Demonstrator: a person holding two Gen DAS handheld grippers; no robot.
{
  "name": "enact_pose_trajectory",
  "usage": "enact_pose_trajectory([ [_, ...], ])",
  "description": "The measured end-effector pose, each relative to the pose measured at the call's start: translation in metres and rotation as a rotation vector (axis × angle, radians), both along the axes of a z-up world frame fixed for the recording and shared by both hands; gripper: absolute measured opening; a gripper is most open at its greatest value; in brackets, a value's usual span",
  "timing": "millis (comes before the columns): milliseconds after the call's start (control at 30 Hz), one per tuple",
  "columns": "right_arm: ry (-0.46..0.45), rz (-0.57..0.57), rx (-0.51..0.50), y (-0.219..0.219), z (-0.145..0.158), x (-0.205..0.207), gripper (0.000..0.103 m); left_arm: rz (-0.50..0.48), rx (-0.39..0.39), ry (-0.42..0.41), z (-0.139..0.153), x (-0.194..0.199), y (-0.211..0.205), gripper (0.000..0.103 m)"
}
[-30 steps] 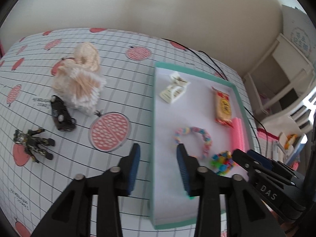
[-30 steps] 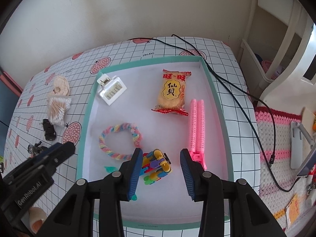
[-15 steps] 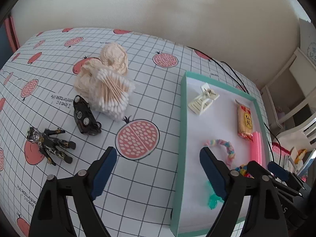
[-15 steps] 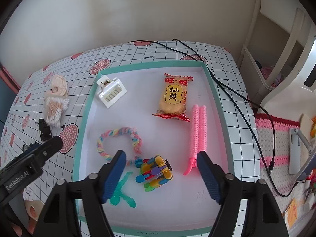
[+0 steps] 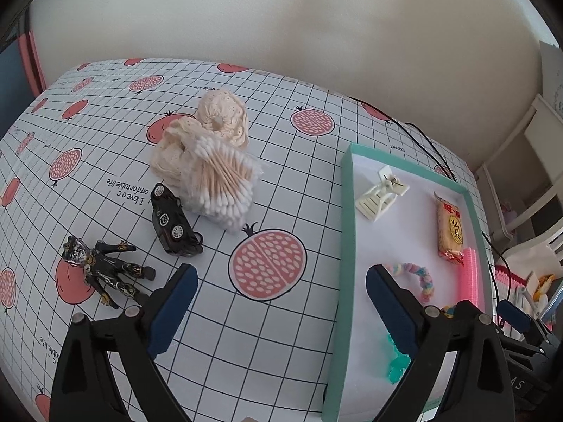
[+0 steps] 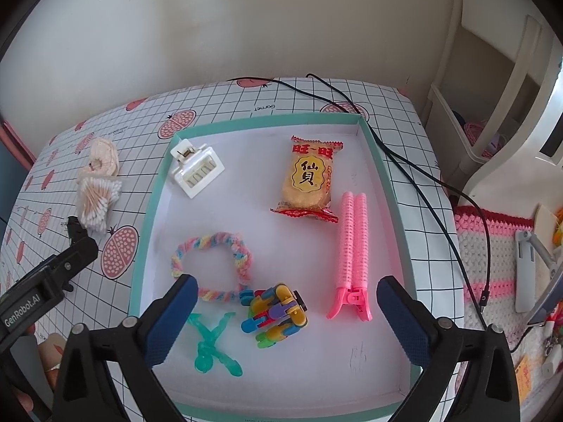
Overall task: Organize objects
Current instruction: 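Move both tools back toward the action figure and black toy car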
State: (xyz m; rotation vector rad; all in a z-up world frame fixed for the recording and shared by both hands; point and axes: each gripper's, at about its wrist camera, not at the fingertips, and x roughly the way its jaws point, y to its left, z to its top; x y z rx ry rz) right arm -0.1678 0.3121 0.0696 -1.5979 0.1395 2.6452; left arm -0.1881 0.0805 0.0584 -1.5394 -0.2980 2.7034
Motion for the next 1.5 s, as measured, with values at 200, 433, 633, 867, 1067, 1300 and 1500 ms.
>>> enact_pose_trajectory([
  [200, 0.001, -0.008, 0.001, -0.005, 0.001, -0.002, 0.103, 0.0, 0.002, -0.003, 0.001, -0.001, -0.007, 0.097],
  [433, 0.033, 0.021, -0.015, -0.036, 0.014, -0.013, 0.103, 0.022, 0.004, 0.011, 0.008, 0.0, -0.033, 0.097],
  [633, 0.051, 0.089, -0.027, -0.086, 0.017, -0.023, 0.103, 0.089, 0.002, 0.01, 0.012, -0.001, -0.079, 0.097],
  [867, 0.057, 0.177, -0.044, -0.15, 0.013, -0.033, 0.103, 0.193, -0.006, 0.007, 0.012, 0.002, -0.142, 0.097],
  [1067, 0.054, 0.229, -0.064, -0.195, 0.003, -0.039, 0.103, 0.278, 0.003, -0.015, 0.006, 0.006, -0.184, 0.097],
  [1300, 0.047, 0.266, -0.056, -0.221, -0.012, -0.042, 0.103, 0.316, 0.052, -0.054, -0.007, 0.007, -0.199, 0.097],
  [1500, 0.048, 0.288, -0.054, -0.229, -0.024, -0.046, 0.103, 0.304, 0.073, -0.096, -0.019, 0.004, -0.195, 0.097],
])
